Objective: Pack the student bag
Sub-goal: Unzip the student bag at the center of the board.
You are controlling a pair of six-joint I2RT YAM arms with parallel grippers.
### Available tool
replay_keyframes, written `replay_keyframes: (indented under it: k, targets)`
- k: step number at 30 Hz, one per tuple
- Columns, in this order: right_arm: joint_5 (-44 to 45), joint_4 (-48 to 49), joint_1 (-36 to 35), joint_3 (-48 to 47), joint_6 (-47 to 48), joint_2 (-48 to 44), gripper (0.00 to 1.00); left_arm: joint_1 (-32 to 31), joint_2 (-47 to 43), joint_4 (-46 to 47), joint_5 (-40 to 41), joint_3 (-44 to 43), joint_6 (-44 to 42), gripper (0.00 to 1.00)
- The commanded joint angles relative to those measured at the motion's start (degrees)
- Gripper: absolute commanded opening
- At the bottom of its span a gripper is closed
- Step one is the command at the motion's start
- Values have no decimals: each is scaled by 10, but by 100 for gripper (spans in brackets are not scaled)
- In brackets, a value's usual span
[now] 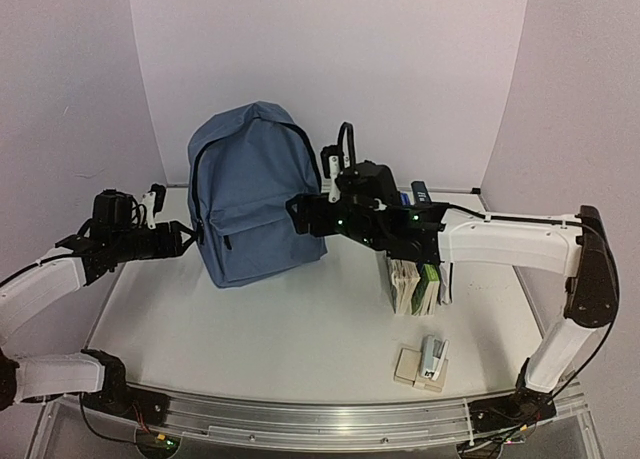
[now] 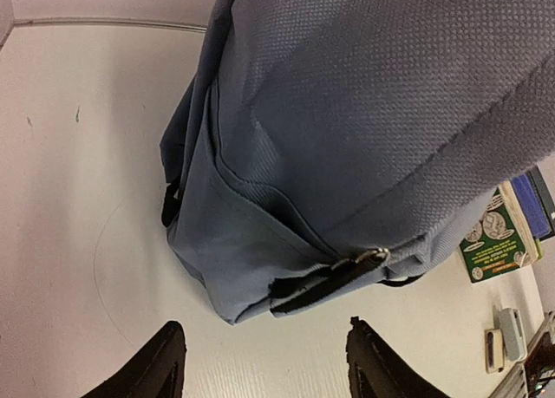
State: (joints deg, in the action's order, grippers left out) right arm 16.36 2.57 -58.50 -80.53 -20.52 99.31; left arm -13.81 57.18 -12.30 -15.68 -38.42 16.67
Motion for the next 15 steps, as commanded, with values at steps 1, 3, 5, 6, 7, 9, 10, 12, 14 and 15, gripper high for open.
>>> replay_keyframes:
  k: [1, 3, 5, 6, 7, 9, 10, 12, 14, 15]
  targets:
    - [-1, 17, -1, 15, -14, -36, 87, 23, 24, 88, -62, -4, 5, 57]
    - [2, 18, -2, 19, -13, -40, 87, 26, 41, 86, -78, -13, 2, 52]
    - [5, 17, -1, 23, -13, -44, 87, 27, 50, 92, -94, -16, -1, 49]
    - [7, 17, -1, 25, -12, -46, 87, 27, 54, 95, -104, -16, -1, 46]
    - [8, 17, -1, 26, -11, -47, 87, 27, 59, 96, -111, -18, -2, 44]
    - [9, 17, 0, 28, -10, -48, 87, 27, 65, 94, -117, -20, -4, 41]
    - [9, 17, 0, 29, -10, -49, 87, 28, 66, 96, -117, -19, -3, 39]
    - [9, 17, 1, 31, -9, -50, 87, 28, 69, 102, -114, -17, 0, 33]
    - [9, 17, 2, 32, -10, -50, 87, 28, 68, 105, -119, -16, 4, 31]
    - [9, 17, 2, 33, -10, -51, 87, 28, 66, 106, -123, -16, 6, 32]
